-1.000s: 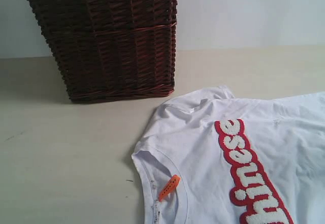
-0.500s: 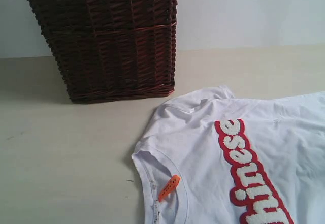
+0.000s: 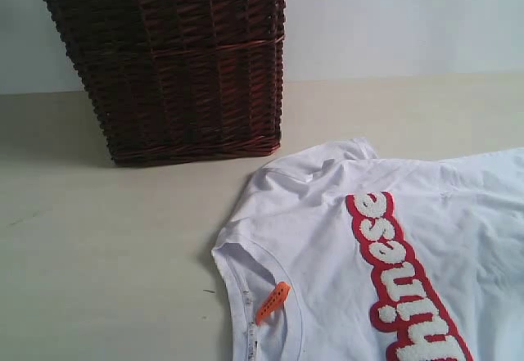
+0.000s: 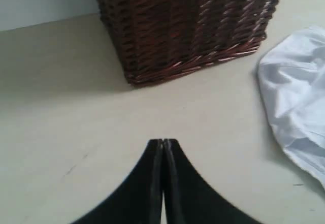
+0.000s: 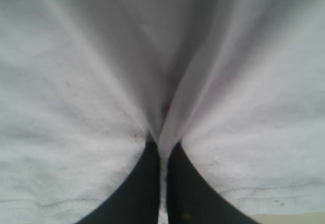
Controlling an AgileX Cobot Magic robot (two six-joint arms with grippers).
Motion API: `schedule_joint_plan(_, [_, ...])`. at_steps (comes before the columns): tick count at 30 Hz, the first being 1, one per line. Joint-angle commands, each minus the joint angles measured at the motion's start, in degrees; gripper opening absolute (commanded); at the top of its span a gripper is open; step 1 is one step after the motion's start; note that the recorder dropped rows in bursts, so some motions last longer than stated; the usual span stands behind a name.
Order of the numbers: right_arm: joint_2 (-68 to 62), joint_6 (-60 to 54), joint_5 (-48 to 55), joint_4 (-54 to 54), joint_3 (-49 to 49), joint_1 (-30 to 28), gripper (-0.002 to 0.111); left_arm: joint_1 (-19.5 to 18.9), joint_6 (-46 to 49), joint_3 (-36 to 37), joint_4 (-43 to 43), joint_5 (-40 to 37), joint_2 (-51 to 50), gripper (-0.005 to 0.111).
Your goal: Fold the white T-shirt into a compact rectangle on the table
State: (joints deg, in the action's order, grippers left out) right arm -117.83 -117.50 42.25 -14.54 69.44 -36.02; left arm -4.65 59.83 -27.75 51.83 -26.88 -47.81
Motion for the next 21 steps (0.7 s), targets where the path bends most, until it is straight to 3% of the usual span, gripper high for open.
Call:
schedule_joint_plan(1, [-2.1,-0.2,3.0,0.7,-1.1,-0.4,0.0,1.6,15.7,-1.7,12.2,-2.6,-7.5,0.0])
schedule_joint_plan(4, [-2.1,-0.2,3.0,0.7,-1.1,-0.4,0.0,0.1,28.0,-3.1,22.2,-6.5,-12.8,0.0])
schedule_joint_plan(8, [-2.1,-0.2,3.0,0.7,-1.1,-0.4,0.0,-3.0,30.1,-3.8,23.6,-13.8,-14.7,0.0])
schedule_joint_plan(21, [-2.1,-0.2,3.0,0.7,-1.1,-0.4,0.0,-3.5,30.2,-3.9,18.8,-8.7,-14.7,0.0])
